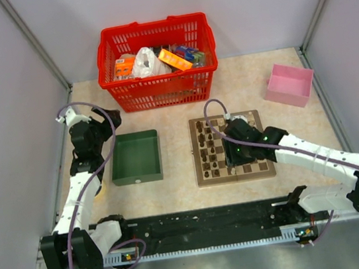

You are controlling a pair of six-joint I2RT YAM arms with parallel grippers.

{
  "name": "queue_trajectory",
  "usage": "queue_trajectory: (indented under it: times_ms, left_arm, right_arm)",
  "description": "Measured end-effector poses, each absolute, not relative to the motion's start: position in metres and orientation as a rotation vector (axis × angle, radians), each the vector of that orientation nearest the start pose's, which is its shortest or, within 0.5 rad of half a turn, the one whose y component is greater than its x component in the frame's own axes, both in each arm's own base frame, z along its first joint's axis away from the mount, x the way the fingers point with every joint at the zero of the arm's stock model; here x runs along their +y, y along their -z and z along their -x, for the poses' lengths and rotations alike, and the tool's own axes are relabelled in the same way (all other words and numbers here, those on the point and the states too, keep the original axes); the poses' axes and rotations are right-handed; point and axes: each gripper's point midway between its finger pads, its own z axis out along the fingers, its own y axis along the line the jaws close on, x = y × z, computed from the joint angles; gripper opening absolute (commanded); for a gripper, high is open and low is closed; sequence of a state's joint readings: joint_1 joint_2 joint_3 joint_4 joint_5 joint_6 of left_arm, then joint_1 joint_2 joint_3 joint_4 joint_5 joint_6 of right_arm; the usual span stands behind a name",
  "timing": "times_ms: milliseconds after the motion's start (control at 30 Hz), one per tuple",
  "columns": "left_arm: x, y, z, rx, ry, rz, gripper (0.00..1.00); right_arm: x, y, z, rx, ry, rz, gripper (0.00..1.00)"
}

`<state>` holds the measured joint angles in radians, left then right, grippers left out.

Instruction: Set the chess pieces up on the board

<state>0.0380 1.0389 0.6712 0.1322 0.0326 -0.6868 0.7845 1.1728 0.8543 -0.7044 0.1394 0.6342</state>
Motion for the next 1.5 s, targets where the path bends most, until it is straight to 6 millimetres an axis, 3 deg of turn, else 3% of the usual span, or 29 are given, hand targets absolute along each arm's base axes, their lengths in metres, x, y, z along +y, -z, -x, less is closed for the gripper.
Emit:
queue_trajectory:
  times_ms: [200,733,1000,1167,1500]
  left_arm:
    - [-0.018,-0.220,-0.371,1.723,0.489,0.628,0.99]
    - [-0.018,-0.220,-0.371,1.722,0.489,0.629,0.99]
    - [-0.018,-0.220,-0.371,1.723,0.488,0.629,0.99]
    - [-0.018,-0.220,-0.371,1.723,0.488,0.629,0.99]
    - [-0.018,-0.219,-0.371,1.721,0.492,0.631,0.99]
  right_arm:
    - [0.193,-0.084,-0.172,2.688,-0.304,0.171,0.46]
    - [0.189,-0.065,-0.174,2.737,-0.212,0.154,0.30]
    - [0.190,-0.065,-0.177,2.722,-0.205,0.146,0.18]
    - [0.187,-0.065,-0.179,2.711,-0.190,0.110,0.16]
    - [0.153,-0.079,-0.175,2.645,-0.092,-0.108,0.16]
